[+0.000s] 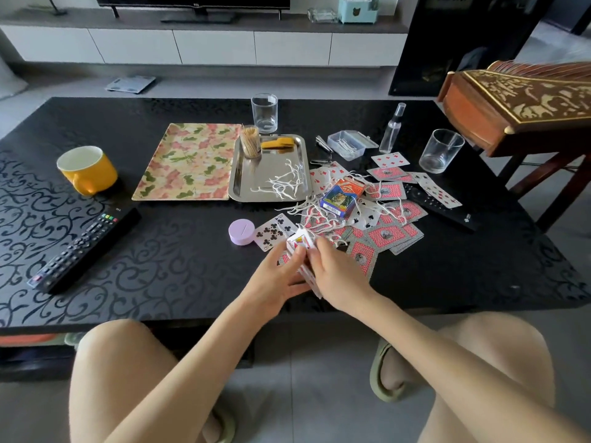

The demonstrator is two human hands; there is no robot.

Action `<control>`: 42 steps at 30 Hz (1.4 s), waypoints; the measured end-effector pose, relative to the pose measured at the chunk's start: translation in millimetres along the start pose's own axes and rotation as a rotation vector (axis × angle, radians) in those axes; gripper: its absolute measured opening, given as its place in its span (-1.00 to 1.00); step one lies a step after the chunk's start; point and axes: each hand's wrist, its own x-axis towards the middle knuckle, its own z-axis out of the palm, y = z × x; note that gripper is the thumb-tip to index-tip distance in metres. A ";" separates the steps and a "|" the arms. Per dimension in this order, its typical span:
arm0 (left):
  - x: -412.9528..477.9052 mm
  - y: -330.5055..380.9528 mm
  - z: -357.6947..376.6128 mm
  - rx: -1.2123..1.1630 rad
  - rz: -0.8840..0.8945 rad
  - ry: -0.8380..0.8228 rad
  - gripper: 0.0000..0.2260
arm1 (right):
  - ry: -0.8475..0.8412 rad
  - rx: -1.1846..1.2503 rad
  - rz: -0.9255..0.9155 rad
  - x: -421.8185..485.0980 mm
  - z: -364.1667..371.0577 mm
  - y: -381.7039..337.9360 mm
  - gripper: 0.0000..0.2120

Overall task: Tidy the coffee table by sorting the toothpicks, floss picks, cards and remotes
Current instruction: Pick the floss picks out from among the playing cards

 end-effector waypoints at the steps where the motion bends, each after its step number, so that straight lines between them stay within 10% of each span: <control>1: 0.4 -1.1 1.6 -0.022 0.005 0.005 -0.49 | -0.012 -0.013 -0.013 0.1 1.3 -2.5 -0.76; 6: 4.4 -0.2 -1.4 -0.070 0.005 -0.014 -0.19 | -0.080 0.080 -0.016 -8.1 -6.5 -4.9 -0.68; 23: 30.1 -3.2 20.1 0.090 -0.077 0.065 -0.53 | -0.112 0.610 0.221 -27.3 -28.7 24.1 -0.80; 26: 33.9 3.6 20.4 0.085 -0.145 0.139 -0.62 | 0.133 -0.020 0.123 -24.1 -31.2 60.3 -0.54; 29: 36.5 7.7 20.7 0.093 -0.218 0.215 -0.57 | -0.068 -0.655 -0.047 -26.6 -21.8 90.9 -0.18; 37: 41.5 12.8 19.7 0.025 -0.337 0.191 -0.41 | 0.088 -0.635 -0.535 -65.0 -13.2 123.4 -0.62; 42: 42.1 14.4 44.2 -0.022 -0.347 0.097 -0.52 | 0.579 0.109 -0.119 -54.4 -52.1 89.8 -0.89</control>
